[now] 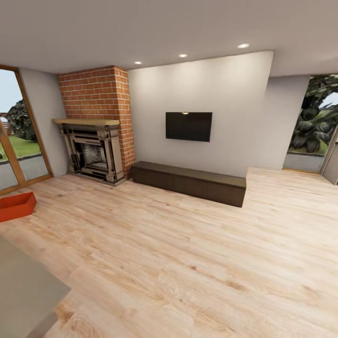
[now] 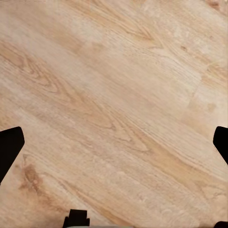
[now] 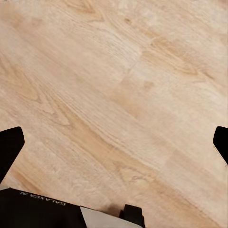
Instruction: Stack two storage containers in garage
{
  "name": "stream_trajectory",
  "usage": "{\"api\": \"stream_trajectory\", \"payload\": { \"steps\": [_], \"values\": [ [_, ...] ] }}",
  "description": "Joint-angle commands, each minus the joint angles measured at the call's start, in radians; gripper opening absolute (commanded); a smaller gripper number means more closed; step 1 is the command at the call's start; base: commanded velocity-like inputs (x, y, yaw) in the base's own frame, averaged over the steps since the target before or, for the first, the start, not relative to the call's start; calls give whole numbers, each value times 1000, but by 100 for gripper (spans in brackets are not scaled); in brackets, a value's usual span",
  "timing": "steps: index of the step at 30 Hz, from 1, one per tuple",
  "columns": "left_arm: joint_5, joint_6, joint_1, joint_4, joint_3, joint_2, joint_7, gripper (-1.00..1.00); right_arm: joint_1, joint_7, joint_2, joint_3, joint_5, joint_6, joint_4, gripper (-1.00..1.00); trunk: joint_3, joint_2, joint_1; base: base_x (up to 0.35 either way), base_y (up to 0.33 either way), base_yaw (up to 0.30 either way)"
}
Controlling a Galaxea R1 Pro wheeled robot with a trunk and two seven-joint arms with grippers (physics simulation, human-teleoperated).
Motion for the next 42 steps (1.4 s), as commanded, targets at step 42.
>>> {"api": "stream_trajectory", "payload": {
  "steps": [42],
  "values": [
    [8, -1, -1, 1, 8, 0, -10, 100, -1, 2, 0, -7, 7, -3, 0, 100, -2, -1, 1, 323, 0, 56]
  ]
}}
